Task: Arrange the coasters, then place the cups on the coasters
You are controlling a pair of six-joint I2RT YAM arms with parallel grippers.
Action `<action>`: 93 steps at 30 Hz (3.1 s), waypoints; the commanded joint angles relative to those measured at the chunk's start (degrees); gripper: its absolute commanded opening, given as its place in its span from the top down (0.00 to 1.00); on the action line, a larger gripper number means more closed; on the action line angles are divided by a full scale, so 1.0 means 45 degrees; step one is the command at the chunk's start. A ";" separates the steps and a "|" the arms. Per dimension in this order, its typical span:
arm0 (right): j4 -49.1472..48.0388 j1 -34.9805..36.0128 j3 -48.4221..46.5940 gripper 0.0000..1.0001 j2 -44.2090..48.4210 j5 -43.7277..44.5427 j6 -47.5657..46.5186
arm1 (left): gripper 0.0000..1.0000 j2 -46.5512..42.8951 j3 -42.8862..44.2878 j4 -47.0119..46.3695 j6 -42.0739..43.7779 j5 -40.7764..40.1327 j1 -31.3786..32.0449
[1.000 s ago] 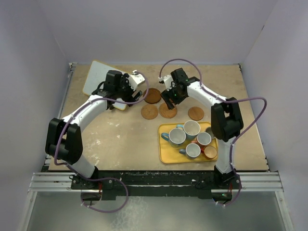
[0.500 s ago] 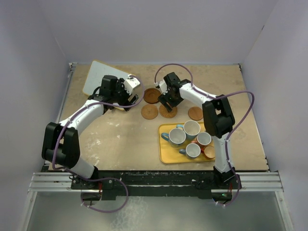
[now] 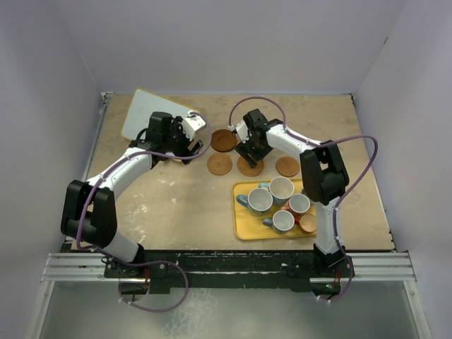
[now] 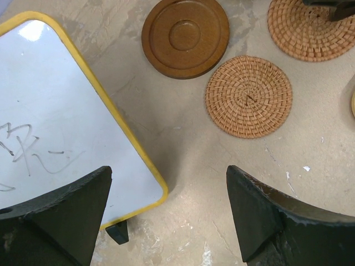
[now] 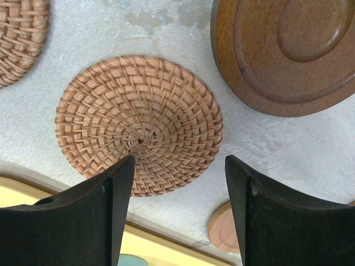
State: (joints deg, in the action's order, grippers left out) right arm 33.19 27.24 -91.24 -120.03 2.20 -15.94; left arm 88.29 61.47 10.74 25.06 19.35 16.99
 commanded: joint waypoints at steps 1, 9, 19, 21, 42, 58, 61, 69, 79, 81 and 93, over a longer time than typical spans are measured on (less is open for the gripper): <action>0.0976 -0.0361 0.0357 0.32 0.0354 0.0723 -0.0518 | 0.19 -0.0538 -0.0074 -0.0411 0.0076 0.0444 -0.0042; 0.1234 -0.0666 -0.0256 0.32 0.0188 0.0871 -0.0572 | 0.19 -0.0582 -0.0028 -0.0298 0.0089 0.0514 -0.0027; 0.2143 -0.0716 -0.1340 0.29 0.0803 -0.1047 -0.0449 | 0.19 -0.0528 -0.0030 -0.0278 0.0105 0.0562 -0.0044; 0.2329 -0.0807 -0.1698 0.29 0.1027 -0.1344 -0.0371 | 0.19 -0.0543 -0.0028 -0.0244 0.0125 0.0548 -0.0034; 0.2373 -0.3868 0.0180 0.28 0.2667 -0.1014 -0.0785 | 0.20 -0.0762 -0.0249 -0.0343 0.0397 0.0683 -0.0041; 0.1888 -0.4552 0.0816 0.32 0.1220 -0.0452 -0.1467 | 0.20 -0.0830 -0.0383 -0.0473 0.0469 0.1104 -0.0022; 0.1721 -0.4551 0.0795 0.33 0.1018 -0.0358 -0.1445 | 0.20 -0.0831 -0.0452 -0.0463 0.0500 0.1108 -0.0017; 0.1339 -0.4553 0.0380 0.39 0.0319 0.0326 -0.1443 | 0.20 -0.0874 -0.0482 -0.0455 0.0563 0.1087 -0.0018; 0.1397 -0.4531 -0.1008 0.45 -0.0698 0.0858 -0.0946 | 0.20 -0.0904 -0.0553 -0.0415 0.0623 0.0970 -0.0033; 0.1444 -0.4522 -0.1257 0.46 -0.0913 0.0886 -0.0884 | 0.20 -0.0885 -0.0592 -0.0396 0.0674 0.0954 -0.0026; 0.1364 -0.4416 -0.2509 0.49 -0.1810 0.1200 -0.0518 | 0.20 -0.0879 -0.0615 -0.0412 0.0737 0.0950 -0.0008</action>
State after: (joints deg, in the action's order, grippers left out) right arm 41.17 7.14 -99.79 -125.23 6.42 -19.73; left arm 86.61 59.09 10.76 27.24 22.55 16.99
